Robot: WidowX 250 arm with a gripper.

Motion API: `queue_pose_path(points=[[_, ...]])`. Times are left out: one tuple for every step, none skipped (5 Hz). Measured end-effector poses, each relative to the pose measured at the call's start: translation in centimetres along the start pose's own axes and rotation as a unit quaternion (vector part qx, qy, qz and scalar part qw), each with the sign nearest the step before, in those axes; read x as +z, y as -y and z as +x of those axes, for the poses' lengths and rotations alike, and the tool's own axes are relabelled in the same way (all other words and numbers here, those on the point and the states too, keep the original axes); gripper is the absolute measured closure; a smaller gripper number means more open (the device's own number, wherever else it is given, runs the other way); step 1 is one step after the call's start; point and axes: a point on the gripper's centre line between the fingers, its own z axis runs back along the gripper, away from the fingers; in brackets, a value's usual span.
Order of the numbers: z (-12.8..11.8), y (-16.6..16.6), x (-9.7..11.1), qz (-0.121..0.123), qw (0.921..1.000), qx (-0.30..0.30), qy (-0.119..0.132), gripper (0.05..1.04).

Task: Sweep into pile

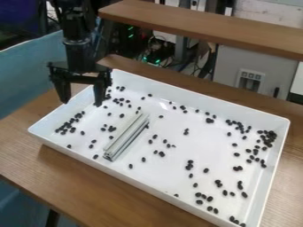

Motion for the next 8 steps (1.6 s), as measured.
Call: queue_pose_path(points=[[-0.3, 0.1, -1.1, 0.001, 0.9999, -0.002, -0.015, 0.083], [-0.1, 3.1, -1.8, -0.010, 0.9986, -0.053, -0.001, 0.083], [-0.6, 6.0, -2.3, -0.009, 0.9955, -0.094, -0.003, 0.083], [-0.9, 7.7, -2.3, -0.009, 0.9920, -0.126, 0.002, 0.083], [-0.8, 8.7, -4.3, 0.003, 0.9903, -0.138, -0.013, 0.083], [-0.9, 8.7, -5.9, 0.012, 0.9895, -0.141, -0.030, 0.083], [-0.6, 8.8, -6.7, 0.010, 0.9887, -0.148, -0.026, 0.115], [-0.2, 9.1, -6.7, 0.002, 0.9883, -0.152, -0.011, 0.395]])
